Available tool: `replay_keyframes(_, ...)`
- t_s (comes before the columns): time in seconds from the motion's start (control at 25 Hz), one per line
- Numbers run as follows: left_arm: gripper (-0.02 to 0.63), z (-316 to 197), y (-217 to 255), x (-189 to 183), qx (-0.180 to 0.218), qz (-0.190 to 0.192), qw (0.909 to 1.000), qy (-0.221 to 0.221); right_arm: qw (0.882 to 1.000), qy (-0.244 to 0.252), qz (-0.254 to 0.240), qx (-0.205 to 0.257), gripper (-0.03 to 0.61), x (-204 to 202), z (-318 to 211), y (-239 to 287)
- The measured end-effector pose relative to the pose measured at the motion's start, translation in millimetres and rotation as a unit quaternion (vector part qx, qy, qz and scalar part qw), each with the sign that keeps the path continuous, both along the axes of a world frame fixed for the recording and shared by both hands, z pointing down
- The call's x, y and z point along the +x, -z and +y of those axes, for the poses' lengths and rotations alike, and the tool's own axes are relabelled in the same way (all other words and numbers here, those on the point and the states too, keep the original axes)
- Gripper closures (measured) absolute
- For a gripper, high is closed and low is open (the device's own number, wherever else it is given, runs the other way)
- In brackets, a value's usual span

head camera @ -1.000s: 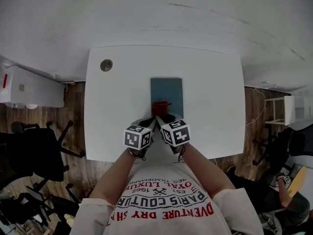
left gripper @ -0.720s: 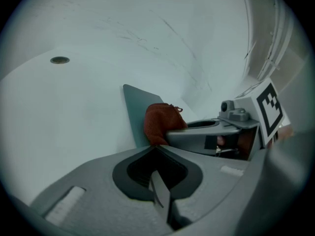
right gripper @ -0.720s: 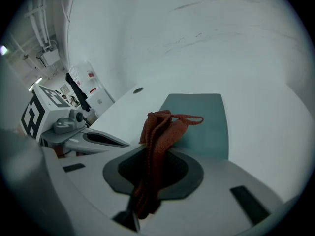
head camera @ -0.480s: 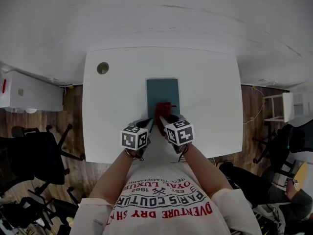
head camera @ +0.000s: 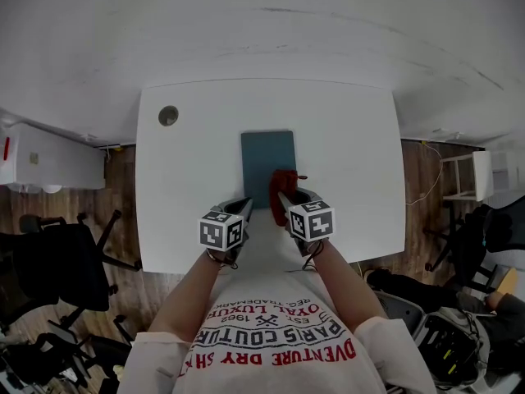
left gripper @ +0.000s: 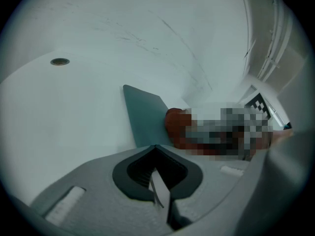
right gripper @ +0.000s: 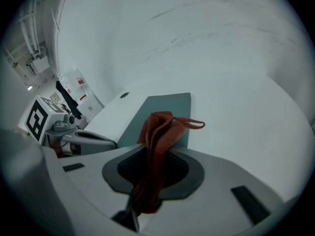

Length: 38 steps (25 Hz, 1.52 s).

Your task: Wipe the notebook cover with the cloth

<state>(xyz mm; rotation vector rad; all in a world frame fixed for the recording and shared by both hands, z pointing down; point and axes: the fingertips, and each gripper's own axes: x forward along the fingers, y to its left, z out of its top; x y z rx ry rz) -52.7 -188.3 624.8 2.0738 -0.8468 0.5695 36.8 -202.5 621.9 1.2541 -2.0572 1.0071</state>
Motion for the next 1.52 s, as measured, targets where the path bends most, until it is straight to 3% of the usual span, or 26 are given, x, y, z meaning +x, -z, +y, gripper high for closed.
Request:
replay_keyframes(0.36,0.604,2,1,-1,0.006,-0.006,1.0000,0.000,1.000,-0.025,0.010,-0.007,0.492,31,6,1)
replay_keyframes(0.8,0.604,3,2,-2,0.017,-0.015,0.9997,0.003,0.995,-0.054,0.078,-0.013,0.502,83,18,0)
replay_keyframes(0.96,0.604,5,3,0,0.028,-0.023,0.9993,0.004,0.995,-0.072,0.065,-0.007,0.502,94,28,4)
replay_keyframes(1.28,0.604,6,4,-1,0.057,-0.039,0.9974,0.022,0.996,-0.070,0.032,0.042,0.502,81,29,34)
replay_keyframes(1.4,0.604,6,8,-4,0.055,-0.031,0.9975,0.030,0.995,-0.063,0.028,0.071,0.501,72,24,51)
replay_keyframes(1.52,0.604,0,33,-8,0.091,-0.014,0.9950,0.041,0.992,-0.061,0.025,0.109,0.502,64,19,75)
